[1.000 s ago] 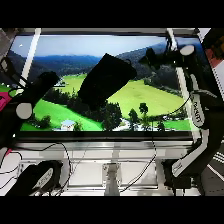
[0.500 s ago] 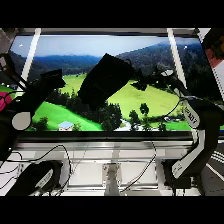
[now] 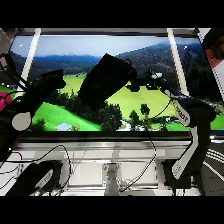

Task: Fold the clothes and pants, and hang the long-sleeved shirts on hangers.

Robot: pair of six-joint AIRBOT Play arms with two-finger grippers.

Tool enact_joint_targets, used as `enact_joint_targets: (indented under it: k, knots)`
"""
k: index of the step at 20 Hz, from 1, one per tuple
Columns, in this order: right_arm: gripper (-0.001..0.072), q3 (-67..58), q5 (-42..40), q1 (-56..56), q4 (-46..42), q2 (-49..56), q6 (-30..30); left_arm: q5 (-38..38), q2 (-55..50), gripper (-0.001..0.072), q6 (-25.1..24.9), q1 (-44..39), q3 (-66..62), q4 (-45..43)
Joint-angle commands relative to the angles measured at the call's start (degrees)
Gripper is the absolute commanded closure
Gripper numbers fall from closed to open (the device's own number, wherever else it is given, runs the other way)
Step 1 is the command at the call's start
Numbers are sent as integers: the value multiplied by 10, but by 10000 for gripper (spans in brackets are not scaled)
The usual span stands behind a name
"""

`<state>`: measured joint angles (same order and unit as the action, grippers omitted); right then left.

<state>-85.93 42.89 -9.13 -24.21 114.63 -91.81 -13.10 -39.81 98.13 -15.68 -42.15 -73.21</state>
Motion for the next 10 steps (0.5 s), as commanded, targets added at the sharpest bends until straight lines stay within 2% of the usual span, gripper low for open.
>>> enact_joint_targets:
  k: [1,2,5,6,8,10]
  knots:
    - [199,-34,-5,-13,2,22,-4,0,0,686,0,0,-1,0]
    - [290,-40,-5,-12,-1,23,-3,0,0,685,0,0,-1,0]
    - [633,-44,2,4,-2,23,-3,0,0,686,0,0,-1,0]
    - [704,-44,15,13,-2,23,-3,0,0,685,0,0,-1,0]
    - [707,-44,44,39,-9,17,-3,0,0,686,0,0,-1,0]
    - [707,-43,68,76,-82,-3,-25,0,0,685,0,0,-1,0]
